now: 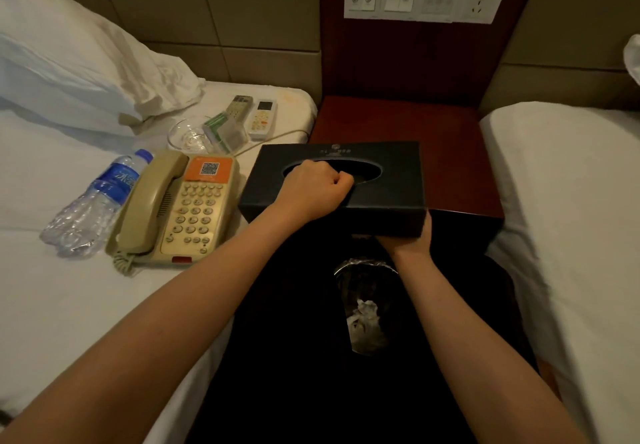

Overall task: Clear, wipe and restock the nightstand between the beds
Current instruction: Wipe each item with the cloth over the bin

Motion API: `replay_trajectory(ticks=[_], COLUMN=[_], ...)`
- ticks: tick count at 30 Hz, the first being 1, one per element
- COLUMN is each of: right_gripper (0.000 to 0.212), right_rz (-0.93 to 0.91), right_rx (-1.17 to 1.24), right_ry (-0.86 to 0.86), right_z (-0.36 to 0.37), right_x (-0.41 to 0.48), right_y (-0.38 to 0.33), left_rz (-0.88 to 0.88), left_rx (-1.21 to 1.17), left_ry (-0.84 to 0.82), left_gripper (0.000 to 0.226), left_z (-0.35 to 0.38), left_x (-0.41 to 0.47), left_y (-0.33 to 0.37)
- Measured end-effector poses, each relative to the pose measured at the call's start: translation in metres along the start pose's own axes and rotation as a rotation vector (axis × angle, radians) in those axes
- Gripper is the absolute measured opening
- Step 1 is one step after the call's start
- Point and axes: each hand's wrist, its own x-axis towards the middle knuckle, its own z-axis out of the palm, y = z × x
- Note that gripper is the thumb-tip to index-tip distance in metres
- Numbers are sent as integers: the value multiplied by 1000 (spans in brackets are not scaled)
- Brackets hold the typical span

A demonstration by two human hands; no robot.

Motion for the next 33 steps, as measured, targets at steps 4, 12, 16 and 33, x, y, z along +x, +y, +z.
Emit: replay_trajectory(ticks=[4, 12, 16, 33], right_gripper=[43, 32, 81, 39], right_rz=[-67, -105, -65, 29], right_rx=[137, -450, -710, -1040], right_ry=[-50, -325, -252, -267], right_z=[13, 72, 112, 188], right_x=[14, 12, 14, -14], right_y=[-11, -1, 14, 93], left_rz=[-153, -367, -350, -285], left_rx=[-23, 23, 104, 261], left_ry=[155, 319, 374, 274], left_gripper=[54, 47, 53, 54], left_z=[-14, -51, -76, -141], left_x=[0, -21, -39, -154], left_y=[-14, -60, -78, -172])
